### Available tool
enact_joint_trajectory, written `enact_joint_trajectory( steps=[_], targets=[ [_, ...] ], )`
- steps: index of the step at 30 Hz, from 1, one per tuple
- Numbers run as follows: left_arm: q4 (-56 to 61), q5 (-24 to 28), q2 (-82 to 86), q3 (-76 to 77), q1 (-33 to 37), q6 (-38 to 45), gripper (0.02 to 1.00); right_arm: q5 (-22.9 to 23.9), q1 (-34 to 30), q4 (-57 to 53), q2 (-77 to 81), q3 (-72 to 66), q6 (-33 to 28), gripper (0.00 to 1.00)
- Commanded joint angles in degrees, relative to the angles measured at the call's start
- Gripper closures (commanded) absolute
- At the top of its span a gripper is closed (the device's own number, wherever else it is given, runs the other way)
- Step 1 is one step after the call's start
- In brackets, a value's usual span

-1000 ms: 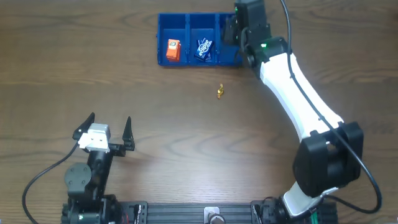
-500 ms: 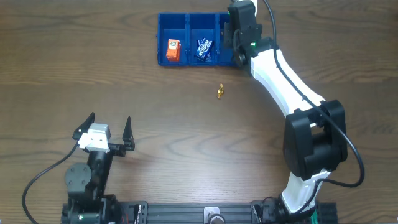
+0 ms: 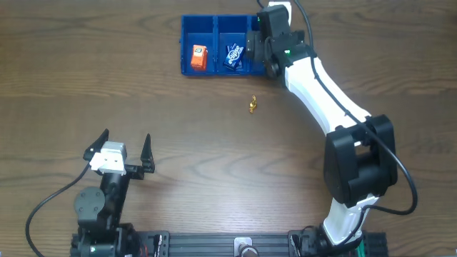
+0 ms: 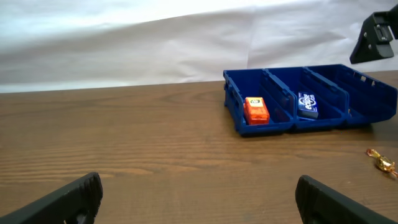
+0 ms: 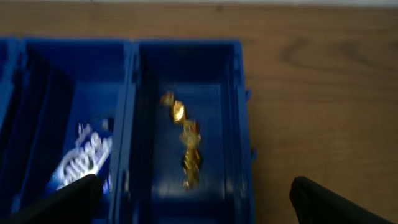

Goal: Sort Candies Into Trays

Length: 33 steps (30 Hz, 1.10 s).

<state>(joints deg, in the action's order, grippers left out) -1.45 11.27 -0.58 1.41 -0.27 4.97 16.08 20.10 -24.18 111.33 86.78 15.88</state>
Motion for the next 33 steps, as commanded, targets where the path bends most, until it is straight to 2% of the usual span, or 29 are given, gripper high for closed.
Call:
enact_joint_trajectory(
  steps=[1,5,11,20,33],
  targets=[
    [-1.9,0.8,0.3,-1.1,0.2,0.8,0.02,-2.9,2.4,-11.0,0.4,0.5,5.5,0.003],
    [-1.9,0.8,0.3,-1.1,0.2,0.8,0.02,-7.9,3.5,-15.9,0.6,-1.4,9.6,0.001],
    [-1.9,0.8,0.3,-1.1,0.2,0.8,0.023,-8.5,5.0,-16.0,5.7,-2.1,9.2,0.001],
    [-1.9,0.8,0.3,-1.1,0.2,0.8,0.02,-13.3,5.0,-20.5,7.7,-2.1,9.7,0.001],
    [-1.9,0.8,0.3,-1.1,0.2,0.8,0.02,-12.8,5.1,-19.7,8.2,-3.2,10.9,0.056]
  ],
)
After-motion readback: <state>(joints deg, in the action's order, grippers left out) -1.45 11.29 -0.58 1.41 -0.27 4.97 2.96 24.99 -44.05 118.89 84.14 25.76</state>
